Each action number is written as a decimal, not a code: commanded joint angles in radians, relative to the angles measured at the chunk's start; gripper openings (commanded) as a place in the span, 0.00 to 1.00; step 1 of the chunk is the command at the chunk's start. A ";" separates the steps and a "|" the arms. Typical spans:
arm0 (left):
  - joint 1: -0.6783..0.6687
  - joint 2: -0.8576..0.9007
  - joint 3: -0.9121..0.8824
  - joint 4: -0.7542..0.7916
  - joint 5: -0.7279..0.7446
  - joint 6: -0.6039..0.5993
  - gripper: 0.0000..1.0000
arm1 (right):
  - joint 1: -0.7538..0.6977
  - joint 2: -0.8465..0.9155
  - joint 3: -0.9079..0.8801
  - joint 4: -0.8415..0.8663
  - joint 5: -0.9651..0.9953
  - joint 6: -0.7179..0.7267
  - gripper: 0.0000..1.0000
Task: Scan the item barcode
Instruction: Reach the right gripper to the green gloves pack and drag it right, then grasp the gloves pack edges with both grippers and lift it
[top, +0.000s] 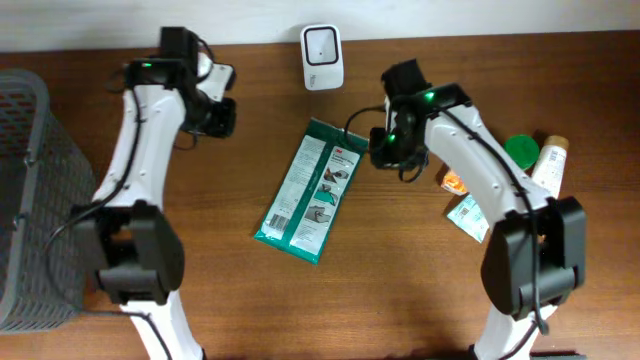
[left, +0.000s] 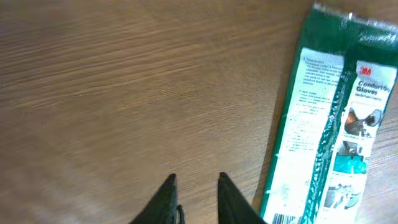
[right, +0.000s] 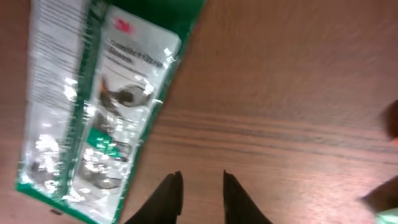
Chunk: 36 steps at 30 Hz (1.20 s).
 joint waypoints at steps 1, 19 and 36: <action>-0.032 0.047 -0.008 0.019 0.015 0.052 0.13 | 0.023 0.045 -0.072 0.037 0.010 0.108 0.14; -0.054 0.050 -0.056 0.072 0.042 0.057 0.22 | 0.166 0.140 -0.259 0.582 -0.094 0.188 0.14; -0.061 0.052 -0.232 0.147 0.300 0.047 0.10 | 0.021 0.110 -0.257 0.552 -0.495 0.088 0.32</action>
